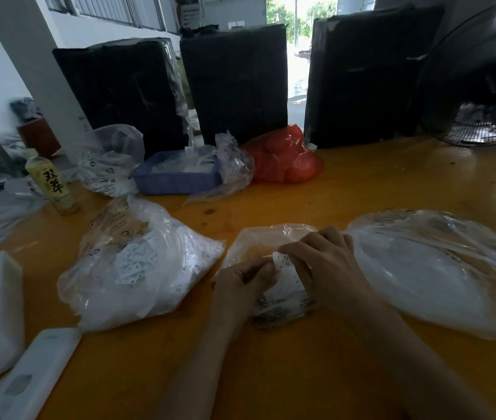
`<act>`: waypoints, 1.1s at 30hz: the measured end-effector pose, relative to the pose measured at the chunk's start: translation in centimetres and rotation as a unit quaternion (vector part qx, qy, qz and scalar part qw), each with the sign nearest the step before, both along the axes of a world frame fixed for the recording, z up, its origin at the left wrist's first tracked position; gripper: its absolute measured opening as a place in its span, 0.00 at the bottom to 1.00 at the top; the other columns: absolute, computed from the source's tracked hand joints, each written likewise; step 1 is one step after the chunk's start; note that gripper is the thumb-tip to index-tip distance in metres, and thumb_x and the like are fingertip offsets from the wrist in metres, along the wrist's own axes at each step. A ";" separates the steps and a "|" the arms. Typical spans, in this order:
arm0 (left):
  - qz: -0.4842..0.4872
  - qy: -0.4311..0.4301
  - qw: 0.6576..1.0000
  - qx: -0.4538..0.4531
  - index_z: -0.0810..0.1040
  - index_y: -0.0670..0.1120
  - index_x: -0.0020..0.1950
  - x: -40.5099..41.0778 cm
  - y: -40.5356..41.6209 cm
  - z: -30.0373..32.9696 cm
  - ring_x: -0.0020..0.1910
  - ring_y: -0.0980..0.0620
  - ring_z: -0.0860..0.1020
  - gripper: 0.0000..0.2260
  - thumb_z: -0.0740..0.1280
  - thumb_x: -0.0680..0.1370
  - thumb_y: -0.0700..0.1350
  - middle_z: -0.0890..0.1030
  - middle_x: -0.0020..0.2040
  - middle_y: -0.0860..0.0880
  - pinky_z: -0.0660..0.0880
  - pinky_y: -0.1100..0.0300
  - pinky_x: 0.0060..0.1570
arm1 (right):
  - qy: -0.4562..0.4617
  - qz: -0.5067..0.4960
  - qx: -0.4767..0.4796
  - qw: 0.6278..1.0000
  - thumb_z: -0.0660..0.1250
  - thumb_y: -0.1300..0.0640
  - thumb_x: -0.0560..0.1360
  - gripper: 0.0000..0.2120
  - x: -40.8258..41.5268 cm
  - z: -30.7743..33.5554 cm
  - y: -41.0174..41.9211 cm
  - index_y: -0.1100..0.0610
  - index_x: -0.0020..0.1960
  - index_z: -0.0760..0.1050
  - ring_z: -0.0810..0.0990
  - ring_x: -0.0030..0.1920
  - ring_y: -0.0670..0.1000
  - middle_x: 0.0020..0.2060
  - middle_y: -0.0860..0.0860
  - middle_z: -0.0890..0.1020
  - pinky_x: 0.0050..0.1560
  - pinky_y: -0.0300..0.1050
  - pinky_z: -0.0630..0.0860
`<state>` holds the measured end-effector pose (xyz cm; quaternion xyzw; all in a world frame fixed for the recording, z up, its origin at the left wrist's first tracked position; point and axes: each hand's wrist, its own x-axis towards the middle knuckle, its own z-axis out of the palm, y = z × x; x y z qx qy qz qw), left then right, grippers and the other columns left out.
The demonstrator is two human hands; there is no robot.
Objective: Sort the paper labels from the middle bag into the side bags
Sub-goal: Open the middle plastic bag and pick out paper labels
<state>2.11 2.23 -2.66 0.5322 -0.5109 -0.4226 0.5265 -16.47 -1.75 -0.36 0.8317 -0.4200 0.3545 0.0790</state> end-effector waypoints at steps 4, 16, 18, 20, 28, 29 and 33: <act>-0.009 0.050 0.999 0.011 0.86 0.52 0.60 -0.2 0.2 0.3 0.54 0.51 0.87 0.10 0.71 0.80 0.50 0.88 0.54 0.50 0.85 0.56 0.49 | -0.046 0.016 0.028 0.998 0.65 0.52 0.79 0.11 0.2 -0.1 0.1 0.45 0.57 0.83 0.70 0.53 0.54 0.45 0.46 0.80 0.47 0.48 0.60; 0.017 0.038 0.999 0.023 0.88 0.66 0.47 -0.5 0.7 1.3 0.36 0.48 0.88 0.05 0.72 0.76 0.56 0.89 0.45 0.51 0.81 0.63 0.34 | -0.273 0.029 0.301 0.913 0.69 0.47 0.78 0.23 0.7 0.2 0.1 0.37 0.68 0.64 0.80 0.45 0.37 0.50 0.38 0.79 0.37 0.32 0.77; 0.036 0.045 0.998 0.026 0.86 0.70 0.45 -0.5 0.6 1.4 0.35 0.48 0.87 0.08 0.72 0.77 0.55 0.89 0.44 0.53 0.80 0.65 0.32 | -0.285 0.001 0.316 0.905 0.70 0.46 0.78 0.15 0.7 0.0 0.1 0.41 0.62 0.70 0.81 0.42 0.37 0.46 0.40 0.81 0.36 0.32 0.76; 0.049 0.054 0.997 0.029 0.86 0.71 0.44 -0.6 0.6 1.5 0.35 0.47 0.87 0.06 0.73 0.75 0.58 0.89 0.43 0.54 0.79 0.65 0.31 | -0.269 -0.011 0.304 0.914 0.71 0.49 0.78 0.08 0.7 -0.3 0.4 0.43 0.55 0.75 0.81 0.44 0.38 0.44 0.40 0.81 0.41 0.33 0.76; 0.047 0.056 0.997 0.009 0.88 0.58 0.56 -0.4 0.9 1.4 0.36 0.49 0.87 0.16 0.73 0.73 0.62 0.89 0.46 0.54 0.80 0.65 0.34 | -0.246 0.027 0.289 0.925 0.69 0.49 0.79 0.03 1.7 -0.3 1.7 0.43 0.53 0.79 0.78 0.48 0.33 0.45 0.35 0.81 0.44 0.25 0.74; 0.052 0.053 0.997 0.013 0.88 0.56 0.58 -0.5 0.9 1.5 0.36 0.50 0.88 0.16 0.73 0.74 0.61 0.89 0.46 0.55 0.80 0.65 0.34 | -0.239 0.035 0.286 0.927 0.69 0.48 0.79 0.04 1.8 -0.2 1.8 0.43 0.53 0.80 0.78 0.48 0.33 0.45 0.35 0.81 0.44 0.26 0.74; 0.061 0.051 0.997 0.012 0.87 0.58 0.57 -0.5 0.9 1.2 0.40 0.53 0.88 0.08 0.74 0.79 0.53 0.88 0.50 0.60 0.80 0.68 0.35 | -0.241 0.040 0.273 0.931 0.71 0.52 0.78 0.06 1.6 -0.1 1.8 0.45 0.54 0.81 0.77 0.50 0.31 0.46 0.33 0.81 0.47 0.24 0.72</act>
